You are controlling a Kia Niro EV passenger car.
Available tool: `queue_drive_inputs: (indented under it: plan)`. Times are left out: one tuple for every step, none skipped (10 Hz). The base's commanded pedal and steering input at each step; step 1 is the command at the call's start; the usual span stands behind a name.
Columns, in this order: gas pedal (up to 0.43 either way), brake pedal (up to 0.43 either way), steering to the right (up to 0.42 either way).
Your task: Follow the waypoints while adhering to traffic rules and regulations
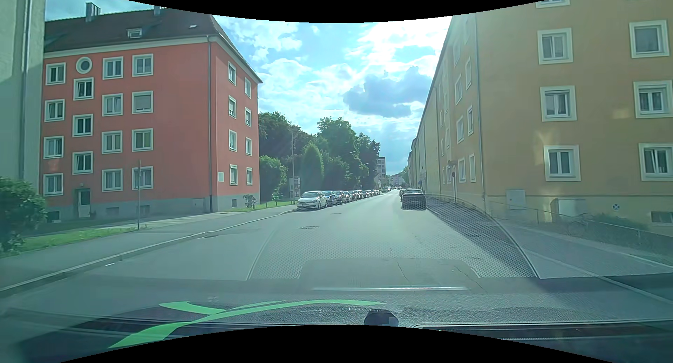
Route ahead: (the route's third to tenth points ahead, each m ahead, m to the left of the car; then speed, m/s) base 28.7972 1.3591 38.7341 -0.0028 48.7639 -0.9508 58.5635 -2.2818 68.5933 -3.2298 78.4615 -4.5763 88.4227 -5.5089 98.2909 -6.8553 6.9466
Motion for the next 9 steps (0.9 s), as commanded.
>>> queue_drive_inputs:
  plan:
    - [0.110, 0.000, 0.007]
    - [0.110, 0.000, 0.008]
    - [0.110, 0.000, 0.010]
    - [0.110, 0.000, 0.010]
    - [0.110, 0.000, 0.010]
    - [0.110, 0.000, 0.010]
    - [0.118, 0.000, 0.010]
    - [0.118, 0.000, 0.011]
    - [0.118, 0.000, 0.011]
